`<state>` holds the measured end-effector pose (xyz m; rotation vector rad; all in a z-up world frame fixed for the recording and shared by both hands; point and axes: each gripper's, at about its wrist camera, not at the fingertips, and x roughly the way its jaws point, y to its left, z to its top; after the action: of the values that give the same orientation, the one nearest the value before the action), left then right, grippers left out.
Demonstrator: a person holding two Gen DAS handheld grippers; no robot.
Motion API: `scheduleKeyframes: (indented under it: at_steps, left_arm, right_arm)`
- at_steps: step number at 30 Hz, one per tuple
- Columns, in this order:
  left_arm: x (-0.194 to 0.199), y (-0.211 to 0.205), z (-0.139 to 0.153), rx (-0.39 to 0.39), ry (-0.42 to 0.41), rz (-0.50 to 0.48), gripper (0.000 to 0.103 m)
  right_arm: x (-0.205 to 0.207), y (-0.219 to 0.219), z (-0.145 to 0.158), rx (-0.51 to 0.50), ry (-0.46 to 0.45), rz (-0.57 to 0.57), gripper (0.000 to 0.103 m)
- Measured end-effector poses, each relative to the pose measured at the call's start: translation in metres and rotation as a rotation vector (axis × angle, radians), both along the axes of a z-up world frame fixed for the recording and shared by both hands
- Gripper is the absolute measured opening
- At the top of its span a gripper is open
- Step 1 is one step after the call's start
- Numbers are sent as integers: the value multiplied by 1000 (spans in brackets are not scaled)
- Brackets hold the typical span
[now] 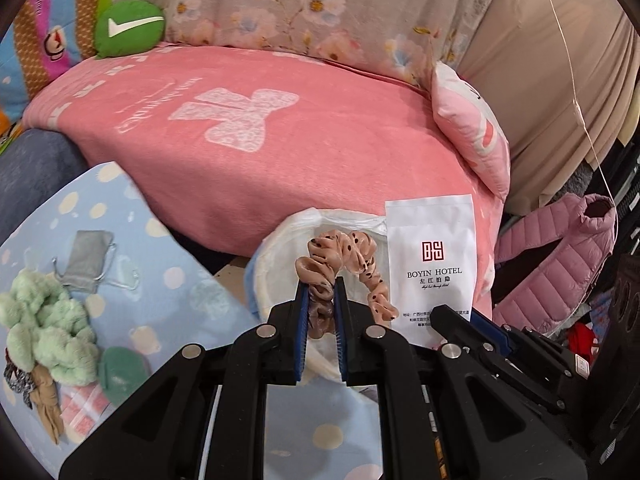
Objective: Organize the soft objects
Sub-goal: 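Lift the scrunchie with the left tool while the right tool grasps the white hotel packet, then open both tools over the bin to drop scrunchie and packet, then grasp the green sponge with the right tool while the left tool grasps the green headband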
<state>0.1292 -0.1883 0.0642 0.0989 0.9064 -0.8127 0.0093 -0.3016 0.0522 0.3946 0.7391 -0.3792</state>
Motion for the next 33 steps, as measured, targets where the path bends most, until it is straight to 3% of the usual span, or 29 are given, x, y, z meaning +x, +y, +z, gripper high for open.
scheduleKeyframes:
  at_steps: [10, 11, 14, 15, 30, 33]
  left_arm:
    - [9, -43, -14, 6, 28, -45, 16]
    - [10, -47, -15, 4, 32, -46, 19]
    - [16, -49, -18, 5, 34, -20, 47]
    - [17, -48, -17, 4, 27, -8, 50]
    - [30, -13, -13, 22, -6, 75, 50]
    - [32, -2, -11, 22, -11, 95, 50]
  right_arm:
    - [7, -33, -12, 4, 30, -62, 15]
    - [8, -35, -13, 3, 35, -64, 17]
    - [12, -41, -15, 3, 39, -82, 18]
    - [12, -42, -15, 9, 37, -84, 18]
    - [23, -18, -6, -14, 29, -38, 32]
    - [25, -7, -2, -21, 23, -26, 38]
